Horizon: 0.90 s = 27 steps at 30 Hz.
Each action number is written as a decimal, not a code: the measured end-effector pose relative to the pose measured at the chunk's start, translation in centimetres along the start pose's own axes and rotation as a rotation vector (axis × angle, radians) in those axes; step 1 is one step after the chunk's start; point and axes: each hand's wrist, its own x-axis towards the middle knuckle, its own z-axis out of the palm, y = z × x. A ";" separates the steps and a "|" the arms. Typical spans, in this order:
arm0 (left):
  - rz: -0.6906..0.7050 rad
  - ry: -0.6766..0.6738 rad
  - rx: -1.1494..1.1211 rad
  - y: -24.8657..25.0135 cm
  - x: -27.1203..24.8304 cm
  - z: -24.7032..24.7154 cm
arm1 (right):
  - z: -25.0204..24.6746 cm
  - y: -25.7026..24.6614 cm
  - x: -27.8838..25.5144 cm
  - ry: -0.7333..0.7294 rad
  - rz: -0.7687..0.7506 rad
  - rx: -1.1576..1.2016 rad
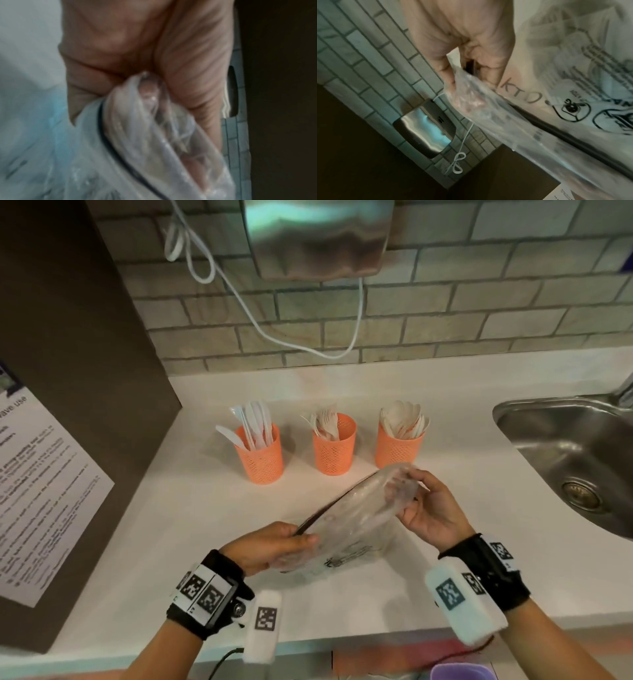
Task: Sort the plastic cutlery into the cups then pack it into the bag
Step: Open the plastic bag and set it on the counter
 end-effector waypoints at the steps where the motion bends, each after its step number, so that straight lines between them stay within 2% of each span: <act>1: 0.013 0.027 -0.079 -0.5 0.1 -0.3 | -0.7 -0.1 0.4 0.029 0.019 0.025; 3: 0.039 0.134 -0.393 -1.3 0.4 -1.1 | -1.5 -0.2 0.6 0.090 0.099 -0.015; 5: 0.120 0.209 -0.651 -1.6 0.6 -1.8 | -2.1 -0.2 0.2 0.129 0.200 -0.182; 8: 0.162 0.242 -0.832 -2.0 1.5 -2.6 | -2.2 0.4 -0.8 0.125 0.290 -0.568; 11: 0.042 0.275 -0.925 -2.3 2.9 -2.5 | -1.8 1.4 -1.8 0.091 0.398 -0.746; 13: -0.087 0.343 -0.752 -1.8 3.0 -2.0 | -1.6 1.7 -2.3 0.078 0.447 -0.718; 15: -0.130 0.454 -0.545 -2.3 2.7 -2.0 | -1.8 1.5 -2.3 0.097 0.381 -0.533; 18: -0.140 0.337 -0.464 -3.3 2.4 -1.8 | -2.6 0.4 -2.0 0.094 0.211 -0.219; 20: -0.168 0.332 -0.492 -3.8 1.8 -1.4 | -3.1 -0.3 -1.7 0.080 0.171 -0.116; 23: -0.173 0.287 -0.615 -4.5 1.3 -1.0 | -4.5 -0.3 -1.5 0.056 0.148 -0.133; 26: -0.104 0.239 -0.809 -4.2 1.4 -1.8 | -5.4 0.3 -1.1 -0.137 0.035 -0.220; 27: -0.064 0.175 -0.885 -3.1 1.4 -1.9 | -4.8 0.7 -1.0 -0.186 0.024 -0.214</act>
